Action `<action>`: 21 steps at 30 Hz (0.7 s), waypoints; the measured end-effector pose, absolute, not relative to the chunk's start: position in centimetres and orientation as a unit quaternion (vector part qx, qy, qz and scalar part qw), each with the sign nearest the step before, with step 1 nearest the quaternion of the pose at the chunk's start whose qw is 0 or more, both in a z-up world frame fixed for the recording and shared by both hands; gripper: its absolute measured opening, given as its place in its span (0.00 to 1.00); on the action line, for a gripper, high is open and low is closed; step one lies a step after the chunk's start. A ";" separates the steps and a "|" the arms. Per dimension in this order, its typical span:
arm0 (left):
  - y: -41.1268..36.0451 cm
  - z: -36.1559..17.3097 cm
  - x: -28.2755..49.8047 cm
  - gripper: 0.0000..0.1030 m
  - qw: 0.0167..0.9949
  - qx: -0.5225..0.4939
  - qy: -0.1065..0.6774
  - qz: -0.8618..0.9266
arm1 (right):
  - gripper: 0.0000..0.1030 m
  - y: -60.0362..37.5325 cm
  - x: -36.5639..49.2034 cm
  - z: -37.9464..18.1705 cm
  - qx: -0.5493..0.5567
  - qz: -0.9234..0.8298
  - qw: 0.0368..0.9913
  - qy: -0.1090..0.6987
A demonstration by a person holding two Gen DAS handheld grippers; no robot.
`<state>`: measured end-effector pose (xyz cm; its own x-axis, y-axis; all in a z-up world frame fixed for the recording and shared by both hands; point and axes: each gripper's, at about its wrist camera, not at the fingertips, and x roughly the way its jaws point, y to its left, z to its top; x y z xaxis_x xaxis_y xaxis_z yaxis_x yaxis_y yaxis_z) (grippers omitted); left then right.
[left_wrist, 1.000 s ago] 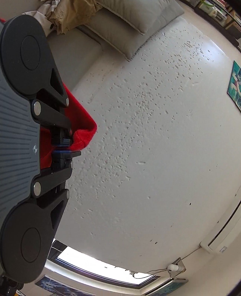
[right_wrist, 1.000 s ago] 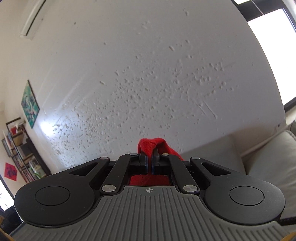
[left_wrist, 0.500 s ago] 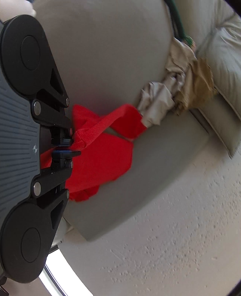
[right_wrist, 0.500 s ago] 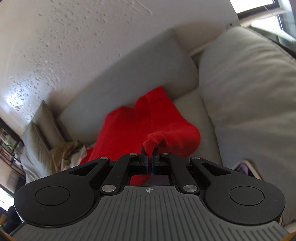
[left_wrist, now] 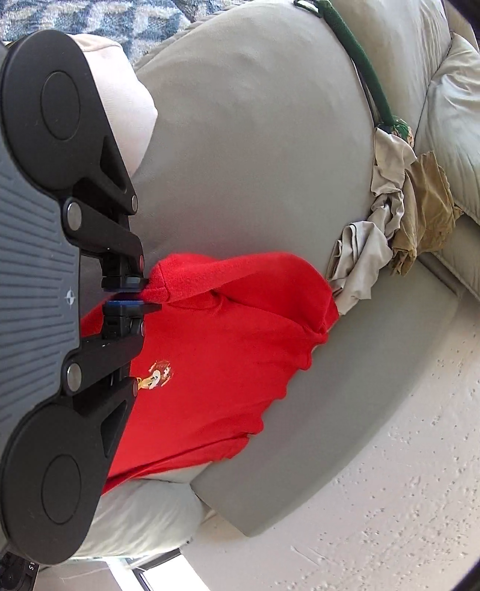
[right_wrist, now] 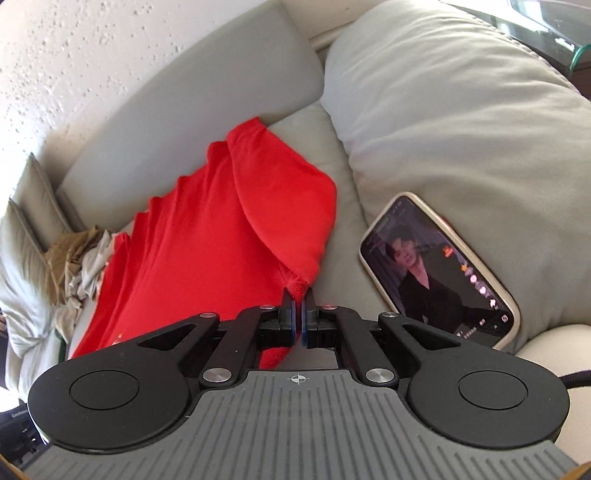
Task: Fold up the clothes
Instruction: 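Lay the shirt flat on the sofa and open both grippers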
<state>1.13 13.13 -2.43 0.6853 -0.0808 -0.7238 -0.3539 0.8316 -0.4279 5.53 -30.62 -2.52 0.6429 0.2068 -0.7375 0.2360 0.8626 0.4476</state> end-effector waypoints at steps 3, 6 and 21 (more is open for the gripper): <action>12.8 -3.7 1.3 0.08 0.862 -0.252 0.431 0.094 | 0.02 -30.9 5.1 -4.1 0.264 -0.012 0.853 0.451; 12.6 -3.6 0.9 0.13 0.853 -0.231 0.457 0.098 | 0.11 -30.9 4.8 -5.3 0.264 -0.009 0.832 0.489; 4.6 -4.2 2.1 0.28 0.905 -0.022 0.424 0.010 | 0.16 -23.6 2.9 -2.8 0.079 0.116 0.877 0.459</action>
